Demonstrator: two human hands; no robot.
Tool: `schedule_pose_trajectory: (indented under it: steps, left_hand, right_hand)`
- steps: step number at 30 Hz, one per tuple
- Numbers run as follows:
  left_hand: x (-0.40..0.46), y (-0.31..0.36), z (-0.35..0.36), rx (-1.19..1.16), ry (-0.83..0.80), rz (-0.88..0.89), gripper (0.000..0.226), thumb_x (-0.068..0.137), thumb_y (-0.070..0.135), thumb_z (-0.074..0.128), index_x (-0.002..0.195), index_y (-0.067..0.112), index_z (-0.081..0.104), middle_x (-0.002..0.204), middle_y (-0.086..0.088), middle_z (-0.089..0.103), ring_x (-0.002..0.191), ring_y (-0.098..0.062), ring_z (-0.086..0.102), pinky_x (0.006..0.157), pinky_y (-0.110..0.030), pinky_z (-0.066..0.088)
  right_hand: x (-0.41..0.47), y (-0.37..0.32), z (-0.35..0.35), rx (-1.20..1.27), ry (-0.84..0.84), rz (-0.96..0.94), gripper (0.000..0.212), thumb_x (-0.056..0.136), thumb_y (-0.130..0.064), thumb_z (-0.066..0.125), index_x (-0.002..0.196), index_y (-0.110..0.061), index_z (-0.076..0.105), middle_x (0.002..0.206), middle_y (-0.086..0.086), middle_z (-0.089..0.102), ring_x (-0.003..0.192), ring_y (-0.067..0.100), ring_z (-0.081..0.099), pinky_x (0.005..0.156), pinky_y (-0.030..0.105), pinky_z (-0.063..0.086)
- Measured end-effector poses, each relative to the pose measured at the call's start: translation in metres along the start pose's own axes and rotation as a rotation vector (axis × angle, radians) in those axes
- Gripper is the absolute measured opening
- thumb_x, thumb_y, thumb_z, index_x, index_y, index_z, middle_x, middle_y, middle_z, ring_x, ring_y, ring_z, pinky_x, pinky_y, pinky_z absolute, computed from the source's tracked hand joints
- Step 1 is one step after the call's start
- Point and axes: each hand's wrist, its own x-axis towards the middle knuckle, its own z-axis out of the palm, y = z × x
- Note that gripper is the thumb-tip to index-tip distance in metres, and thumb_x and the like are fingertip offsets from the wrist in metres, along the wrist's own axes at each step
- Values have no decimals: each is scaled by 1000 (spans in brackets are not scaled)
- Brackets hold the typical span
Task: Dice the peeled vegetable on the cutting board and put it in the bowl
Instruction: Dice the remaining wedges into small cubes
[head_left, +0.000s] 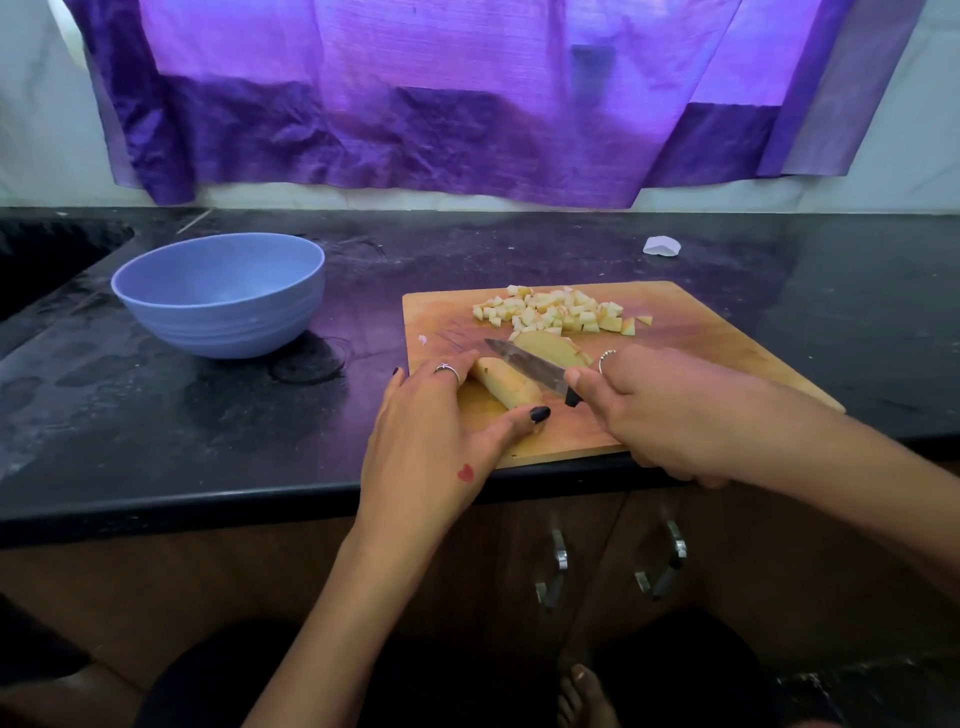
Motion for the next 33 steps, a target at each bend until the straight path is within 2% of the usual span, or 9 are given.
schedule_pose_trajectory:
  steps: [7,10,12,16,21,23,27,30,33]
  left_hand:
    - [0,2,0,-54,31,-2,73,70,61,67,133,26,53,133,10,54,123,-13,46,107,-38,35]
    - [0,2,0,-38,51,2,73,71,56,70,133,23,53,134,7,54,123,-14,46,109,-39,33]
    - [0,2,1,-21,45,1,73,71,55,69,134,22,52,133,5,55,122,-16,47,108,-40,34]
    - [4,-1,2,4,22,9,72,70,63,64,131,26,54,125,6,58,117,-17,50,104,-42,38]
    - [3,-1,5,27,49,13,66,73,63,62,128,26,54,126,7,54,119,-18,47,102,-39,39]
    - [4,-3,6,18,47,24,67,73,62,63,126,23,55,123,5,55,116,-18,48,99,-36,42]
    - [6,-4,5,18,45,49,64,72,60,65,124,23,58,122,3,57,115,-18,48,97,-30,39]
    - [6,-4,6,34,62,50,57,75,58,64,121,24,58,121,3,56,117,-19,47,99,-30,38]
    - [5,-2,8,52,48,46,57,77,58,63,123,23,56,126,3,54,125,-19,41,102,-30,34]
  right_hand:
    - [11,-4,-1,-131,-20,-20,33,103,-37,26,87,-22,51,63,4,47,38,11,46,41,23,38]
    - [25,-10,0,-165,17,-94,34,103,-20,26,128,-16,49,70,1,33,55,12,34,60,25,37]
    - [38,-17,-2,-263,7,-133,34,102,-17,33,128,-5,50,66,1,39,51,14,40,53,27,42]
    - [49,-30,-5,-457,-58,-135,50,94,0,44,142,-14,39,63,4,49,40,16,53,33,22,43]
    - [38,-5,-10,-458,-28,-106,19,100,-23,43,110,-16,58,80,6,60,65,25,63,55,33,54]
    - [26,1,-10,-433,-56,-113,27,103,-29,31,83,-28,49,75,8,62,67,30,67,55,32,57]
    - [37,-2,0,-246,39,-47,20,103,-14,32,101,-26,48,72,7,58,65,28,70,44,28,53]
    - [41,-10,5,-334,28,-121,33,103,-17,34,70,-19,35,68,7,54,73,33,69,53,36,55]
    - [29,-3,3,-348,-61,-65,36,105,-21,27,69,-25,30,74,13,65,64,32,69,44,30,53]
